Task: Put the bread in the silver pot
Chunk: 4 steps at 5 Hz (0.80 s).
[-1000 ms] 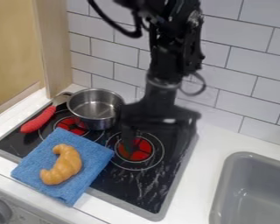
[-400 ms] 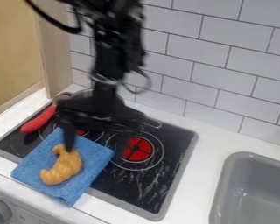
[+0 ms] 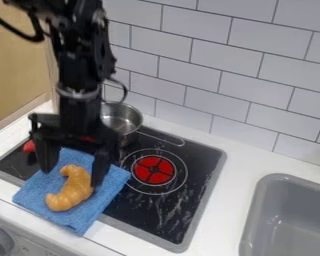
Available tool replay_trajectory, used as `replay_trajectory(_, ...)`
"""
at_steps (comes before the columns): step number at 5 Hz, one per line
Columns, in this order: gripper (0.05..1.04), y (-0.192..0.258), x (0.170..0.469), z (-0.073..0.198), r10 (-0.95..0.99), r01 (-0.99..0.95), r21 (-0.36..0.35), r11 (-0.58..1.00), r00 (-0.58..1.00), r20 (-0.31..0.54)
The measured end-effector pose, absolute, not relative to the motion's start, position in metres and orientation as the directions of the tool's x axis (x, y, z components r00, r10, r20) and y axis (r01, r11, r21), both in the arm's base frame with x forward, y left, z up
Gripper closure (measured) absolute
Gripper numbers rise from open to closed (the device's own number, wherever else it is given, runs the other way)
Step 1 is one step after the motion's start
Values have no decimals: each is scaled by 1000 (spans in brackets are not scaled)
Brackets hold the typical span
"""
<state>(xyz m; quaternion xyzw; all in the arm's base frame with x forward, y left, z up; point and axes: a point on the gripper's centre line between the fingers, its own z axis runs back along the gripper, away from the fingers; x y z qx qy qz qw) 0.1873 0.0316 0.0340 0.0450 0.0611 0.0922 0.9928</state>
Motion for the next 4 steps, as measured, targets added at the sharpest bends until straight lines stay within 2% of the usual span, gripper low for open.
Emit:
replay_trajectory(2,85,30,188,26,143,-136,78,988,984,-104)
replay_trajectory(4,97,43,185,21,181,-173,73,982,978,-108)
